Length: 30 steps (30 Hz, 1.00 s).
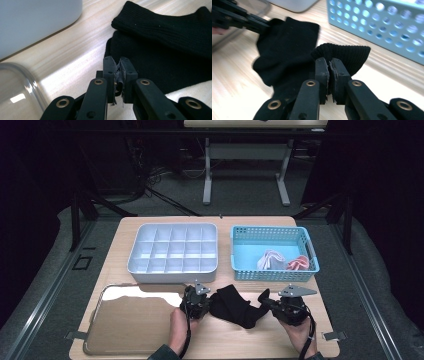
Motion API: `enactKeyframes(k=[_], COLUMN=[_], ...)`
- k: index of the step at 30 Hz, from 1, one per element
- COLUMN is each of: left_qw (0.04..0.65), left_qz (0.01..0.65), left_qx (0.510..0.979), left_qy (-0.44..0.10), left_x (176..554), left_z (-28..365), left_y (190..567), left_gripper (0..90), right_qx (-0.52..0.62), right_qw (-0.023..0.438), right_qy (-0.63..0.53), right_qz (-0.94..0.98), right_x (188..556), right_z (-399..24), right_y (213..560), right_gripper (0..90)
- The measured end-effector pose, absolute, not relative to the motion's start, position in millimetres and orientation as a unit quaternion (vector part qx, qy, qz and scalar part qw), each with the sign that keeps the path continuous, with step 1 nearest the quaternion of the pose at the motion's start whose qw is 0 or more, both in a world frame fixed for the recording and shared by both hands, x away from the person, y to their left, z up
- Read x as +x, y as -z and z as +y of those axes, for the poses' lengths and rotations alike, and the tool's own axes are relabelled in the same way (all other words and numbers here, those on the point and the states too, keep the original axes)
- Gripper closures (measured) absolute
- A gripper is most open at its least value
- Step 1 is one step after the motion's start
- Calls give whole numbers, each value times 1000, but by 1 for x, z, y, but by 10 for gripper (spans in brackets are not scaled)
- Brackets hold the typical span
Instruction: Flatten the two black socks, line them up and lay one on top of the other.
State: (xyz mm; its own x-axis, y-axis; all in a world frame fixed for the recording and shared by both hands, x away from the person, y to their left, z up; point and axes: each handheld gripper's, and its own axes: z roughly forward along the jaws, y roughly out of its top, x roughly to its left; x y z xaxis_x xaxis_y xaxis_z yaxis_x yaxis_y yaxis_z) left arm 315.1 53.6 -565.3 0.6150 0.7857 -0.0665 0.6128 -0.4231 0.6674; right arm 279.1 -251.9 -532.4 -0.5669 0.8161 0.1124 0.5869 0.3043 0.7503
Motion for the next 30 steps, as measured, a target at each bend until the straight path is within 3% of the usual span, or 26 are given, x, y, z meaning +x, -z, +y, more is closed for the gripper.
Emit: enactKeyframes(k=[7,12,18,25,30], left_qw=[336,338,345,364,365], left_qz=[421,419,416,418,420], left_qx=[833,835,835,827,827], left_qy=[-125,-115,-106,-98,-84], left_x=[303,298,297,299,304], left_z=[53,52,55,59,60], left_y=[567,567,566,561,563], left_gripper=[840,834,788,606,623], right_qx=[478,508,532,523,499], right_qw=[152,153,152,160,144], right_qy=[-361,-332,-310,-332,-338], right_qz=[786,780,773,768,785], right_x=[276,279,279,275,279], right_z=[-270,-281,-290,-286,-263], right_y=[543,553,555,535,523], right_gripper=[820,754,589,419,350])
